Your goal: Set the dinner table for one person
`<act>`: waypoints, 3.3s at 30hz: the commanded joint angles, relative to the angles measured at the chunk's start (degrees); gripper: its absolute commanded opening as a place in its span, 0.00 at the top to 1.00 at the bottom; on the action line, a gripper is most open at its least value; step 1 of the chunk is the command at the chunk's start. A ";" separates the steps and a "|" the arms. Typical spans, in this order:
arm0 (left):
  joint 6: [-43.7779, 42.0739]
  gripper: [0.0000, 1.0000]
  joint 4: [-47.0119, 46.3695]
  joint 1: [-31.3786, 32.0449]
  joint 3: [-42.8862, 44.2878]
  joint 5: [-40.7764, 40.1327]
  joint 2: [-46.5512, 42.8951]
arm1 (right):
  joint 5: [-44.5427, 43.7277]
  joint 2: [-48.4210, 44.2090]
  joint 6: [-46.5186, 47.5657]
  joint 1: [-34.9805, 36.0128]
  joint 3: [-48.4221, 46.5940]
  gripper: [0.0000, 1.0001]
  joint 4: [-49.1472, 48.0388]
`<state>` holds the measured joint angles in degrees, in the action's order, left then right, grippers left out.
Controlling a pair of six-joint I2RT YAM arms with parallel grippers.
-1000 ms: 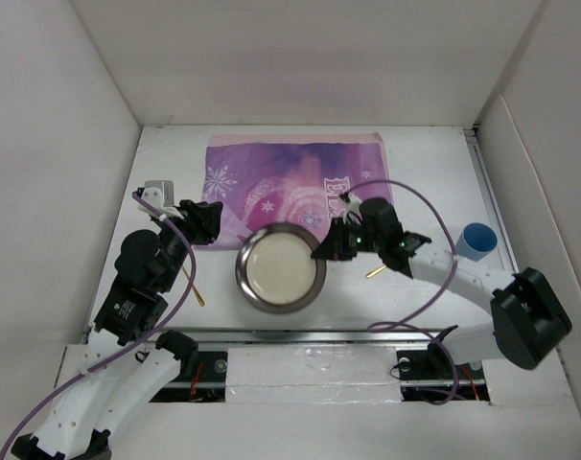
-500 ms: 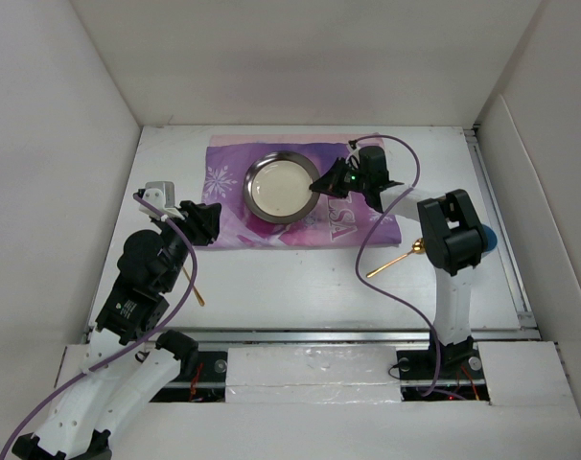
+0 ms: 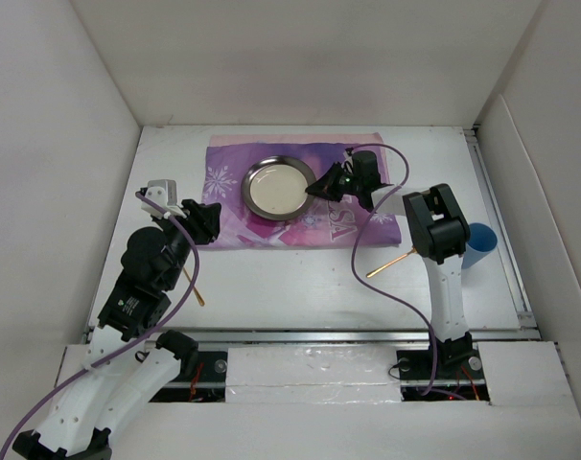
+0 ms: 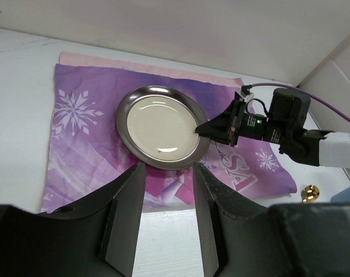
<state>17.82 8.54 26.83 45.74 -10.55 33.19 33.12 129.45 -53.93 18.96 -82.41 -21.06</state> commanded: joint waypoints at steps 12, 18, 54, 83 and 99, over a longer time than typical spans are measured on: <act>3.97 0.52 4.11 -0.29 1.81 -9.13 4.34 | -0.95 -7.18 1.46 1.60 3.56 0.44 -4.52; 8.63 0.54 8.95 -0.29 3.13 -11.96 7.59 | -8.06 -17.00 7.08 2.75 12.17 0.42 -1.35; 14.52 0.67 16.95 -35.09 -3.20 6.15 44.93 | -23.19 -66.17 25.28 5.03 36.80 0.43 11.22; 4.86 1.00 13.17 -19.46 17.70 0.36 44.55 | -22.31 -66.70 25.19 2.31 39.08 0.44 9.29; -12.29 1.00 18.97 -15.58 53.23 3.78 80.18 | -24.60 -63.35 26.07 4.68 38.56 0.44 8.58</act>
<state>9.32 25.65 10.92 94.91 -6.70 114.15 9.39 66.35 -29.12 23.14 -43.11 -9.21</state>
